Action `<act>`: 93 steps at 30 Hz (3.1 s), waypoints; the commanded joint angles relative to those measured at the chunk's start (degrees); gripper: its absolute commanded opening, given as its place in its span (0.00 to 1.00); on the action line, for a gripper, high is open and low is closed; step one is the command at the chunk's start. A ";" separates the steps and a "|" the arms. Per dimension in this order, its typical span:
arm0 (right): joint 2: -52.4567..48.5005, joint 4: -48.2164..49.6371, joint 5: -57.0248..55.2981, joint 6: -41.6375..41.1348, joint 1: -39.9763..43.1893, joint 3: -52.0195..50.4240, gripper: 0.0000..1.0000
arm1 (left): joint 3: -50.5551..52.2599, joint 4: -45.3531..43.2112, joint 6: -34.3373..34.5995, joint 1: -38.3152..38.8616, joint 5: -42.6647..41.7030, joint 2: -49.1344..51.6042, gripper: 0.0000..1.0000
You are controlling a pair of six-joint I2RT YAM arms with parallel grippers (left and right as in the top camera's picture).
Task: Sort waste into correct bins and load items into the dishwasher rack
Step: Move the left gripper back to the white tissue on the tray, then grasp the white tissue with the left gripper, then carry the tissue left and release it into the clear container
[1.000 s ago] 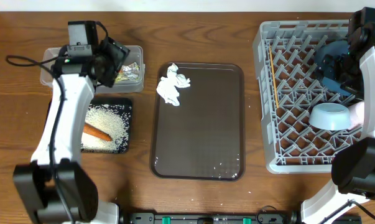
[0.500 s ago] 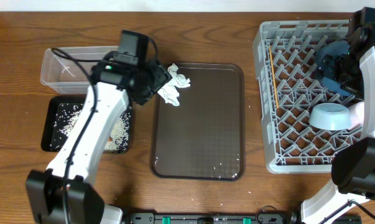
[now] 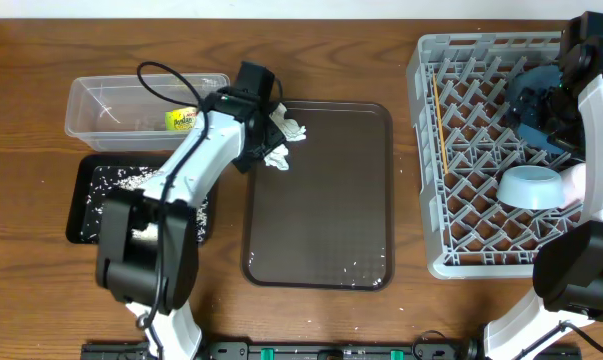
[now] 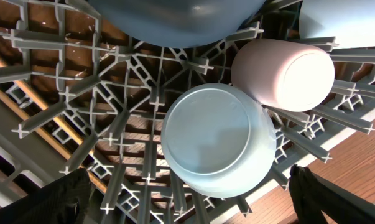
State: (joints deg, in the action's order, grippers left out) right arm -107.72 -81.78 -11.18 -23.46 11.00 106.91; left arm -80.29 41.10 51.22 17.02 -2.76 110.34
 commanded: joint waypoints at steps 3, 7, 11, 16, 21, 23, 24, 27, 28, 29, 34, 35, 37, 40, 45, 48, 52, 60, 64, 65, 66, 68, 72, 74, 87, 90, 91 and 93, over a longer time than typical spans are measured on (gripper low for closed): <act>1.33 -0.07 -0.59 0.37 0.22 0.09 0.99 | 0.46 -0.02 0.46 0.26 1.11 3.41 0.59; 1.33 -0.07 -0.59 0.37 0.22 0.09 0.99 | 0.46 -0.07 0.46 0.92 1.03 4.66 0.57; 1.33 -0.07 -0.61 0.37 0.22 0.09 0.99 | 0.46 -0.61 0.48 2.01 1.11 4.79 0.57; 1.33 -0.07 -0.61 0.37 0.22 0.09 0.99 | 0.48 -1.88 0.52 3.54 1.11 4.79 0.49; 1.33 -0.07 -0.59 0.37 0.22 0.09 0.99 | 0.46 -2.16 0.50 4.33 1.14 4.79 0.45; 1.33 -0.07 -0.59 0.37 0.22 0.09 0.99 | 0.46 -2.16 0.50 4.33 1.20 4.79 0.43; 1.33 -0.07 -0.59 0.37 0.22 0.09 0.99 | 0.46 -2.16 0.52 4.33 1.62 4.79 0.43; 1.33 -0.07 -0.59 0.37 0.22 0.09 0.99 | 0.48 -2.16 0.48 4.35 3.67 4.79 0.42; 1.33 -0.07 -0.61 0.37 0.22 0.09 0.99 | 0.57 -2.21 0.48 4.33 4.02 4.81 0.42; 1.33 -0.07 -0.59 0.37 0.22 0.09 0.99 | 0.57 -2.21 0.48 4.33 4.42 4.81 0.42; 1.33 -0.07 -0.59 0.37 0.22 0.09 0.99 | 0.57 -2.19 0.24 4.33 6.91 5.09 0.34; 1.33 -0.07 -0.61 0.37 0.22 0.09 0.99 | 0.57 -2.19 0.24 4.35 6.93 5.09 0.33; 1.33 -0.07 -0.59 0.37 0.22 0.09 0.99 | 0.57 -2.10 0.24 4.42 6.91 5.09 0.28; 1.33 -0.07 -0.59 0.37 0.22 0.09 0.99 | 0.59 -1.95 0.22 5.01 6.93 5.09 0.24; 1.33 -0.07 -0.59 0.37 0.22 0.09 0.99 | 0.68 -1.99 0.28 6.62 8.26 5.11 0.19; 1.33 -0.07 -0.61 0.37 0.22 0.09 0.99 | 1.36 -2.45 0.31 7.69 9.75 5.11 0.14; 1.33 -0.07 -0.59 0.37 0.22 0.09 0.99 | 1.75 -1.92 0.26 8.39 9.90 5.11 0.06; 1.33 -0.07 -0.61 0.37 0.22 0.09 0.99 | 1.68 0.07 0.26 10.05 9.92 -2.40 0.06; 1.33 -0.07 -0.59 0.37 0.22 0.09 0.99 | 1.64 -2.05 0.31 9.86 11.32 -10.05 0.06; 1.33 -0.07 -0.61 0.37 0.22 0.09 0.99 | 1.64 -2.58 0.33 9.55 12.66 -11.85 0.06; 1.33 -0.07 -0.59 0.37 0.22 0.09 0.99 | 1.64 -2.91 0.35 9.16 14.21 -13.60 0.06; 1.33 -0.07 -0.61 0.37 0.22 0.09 0.99 | 1.64 -3.32 0.52 7.89 18.62 -17.33 0.06; 1.33 -0.07 -0.61 0.37 0.22 0.09 0.99 | 1.64 -3.74 0.50 3.61 24.61 -21.75 0.06; 1.33 -0.07 -0.59 0.37 0.22 0.09 0.99 | 1.64 -3.82 0.48 0.81 26.53 -22.12 0.06; 1.33 -0.07 -0.59 0.37 0.22 0.09 0.99 | 1.66 -9.55 0.02 -13.66 27.63 -14.82 0.06; 1.33 -0.07 -0.61 0.37 0.22 0.09 0.99 | 1.66 -11.98 -3.56 -14.01 27.63 -12.74 0.08; 1.33 -0.07 -0.61 0.37 0.22 0.09 0.99 | 1.66 -12.85 -5.27 -14.01 27.63 -12.09 0.09; 1.33 -0.07 -0.59 0.37 0.22 0.09 0.99 | 1.66 -13.92 -7.41 -14.01 27.36 -11.26 0.13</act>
State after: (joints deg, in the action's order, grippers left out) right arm -107.72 -81.80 -11.18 -23.46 11.00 106.91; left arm -78.35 27.88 48.18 3.14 23.51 97.93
